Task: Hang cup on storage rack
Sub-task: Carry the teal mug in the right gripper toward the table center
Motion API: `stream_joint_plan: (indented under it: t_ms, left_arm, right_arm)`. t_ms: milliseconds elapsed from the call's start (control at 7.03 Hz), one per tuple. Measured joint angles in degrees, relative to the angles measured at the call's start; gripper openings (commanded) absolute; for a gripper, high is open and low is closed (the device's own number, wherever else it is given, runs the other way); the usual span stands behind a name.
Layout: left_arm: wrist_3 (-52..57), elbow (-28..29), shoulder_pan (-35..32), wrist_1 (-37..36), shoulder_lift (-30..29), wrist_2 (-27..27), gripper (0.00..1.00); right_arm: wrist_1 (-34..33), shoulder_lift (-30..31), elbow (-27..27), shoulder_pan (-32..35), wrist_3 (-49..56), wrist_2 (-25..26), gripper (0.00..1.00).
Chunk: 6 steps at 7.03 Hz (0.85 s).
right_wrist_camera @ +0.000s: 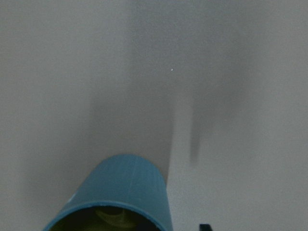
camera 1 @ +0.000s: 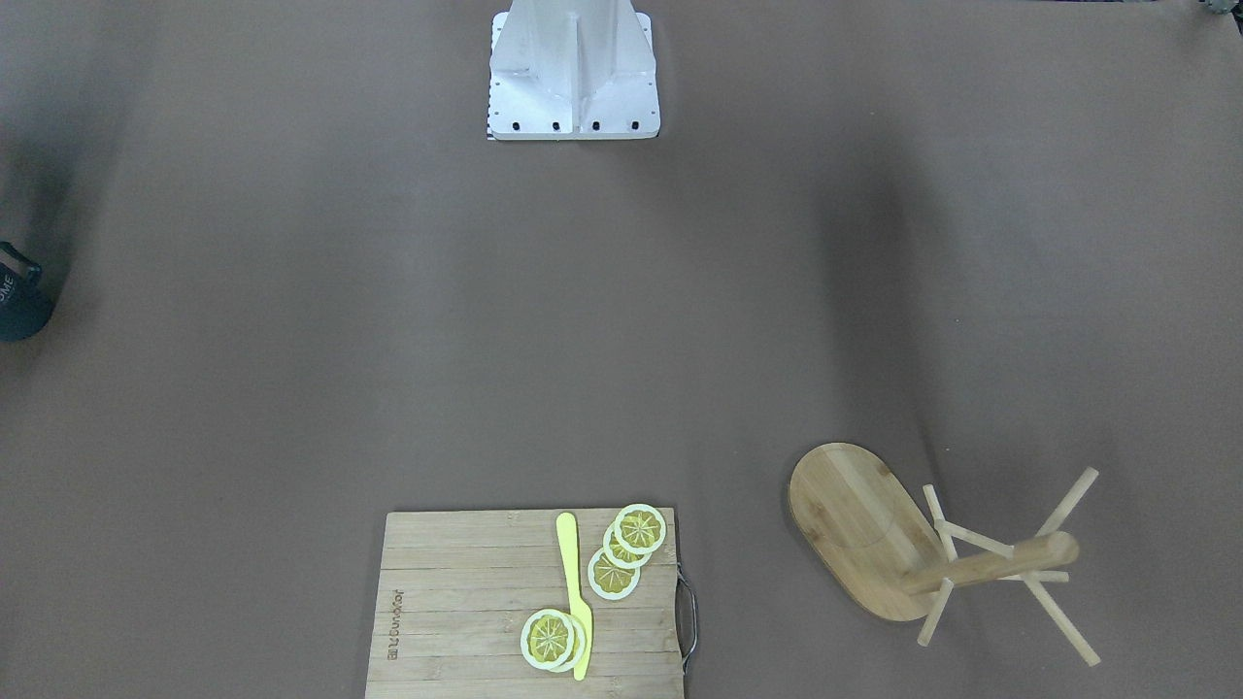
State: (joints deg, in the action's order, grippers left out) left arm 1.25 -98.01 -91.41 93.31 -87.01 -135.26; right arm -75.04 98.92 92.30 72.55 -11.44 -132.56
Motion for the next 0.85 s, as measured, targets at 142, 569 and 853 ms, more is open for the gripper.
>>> stream_joint_plan:
  t_ms: [142, 569, 853]
  left_arm:
    - [0.04, -0.12, 0.0, 0.02, 0.0, 0.0, 0.98]
    - [-0.38, -0.25, 0.0, 0.03, 0.05, -0.04, 0.98]
    - [-0.52, -0.22, 0.02, 0.03, 0.04, -0.03, 0.98]
  right_arm:
    - [-0.17, -0.36, -0.03, -0.03, -0.04, 0.01, 0.0]
    - [-0.42, -0.68, 1.34, 0.01, -0.23, -0.49, 0.0]
    - [-3.93, -2.43, 6.23, 0.03, -2.0, -1.23, 0.0]
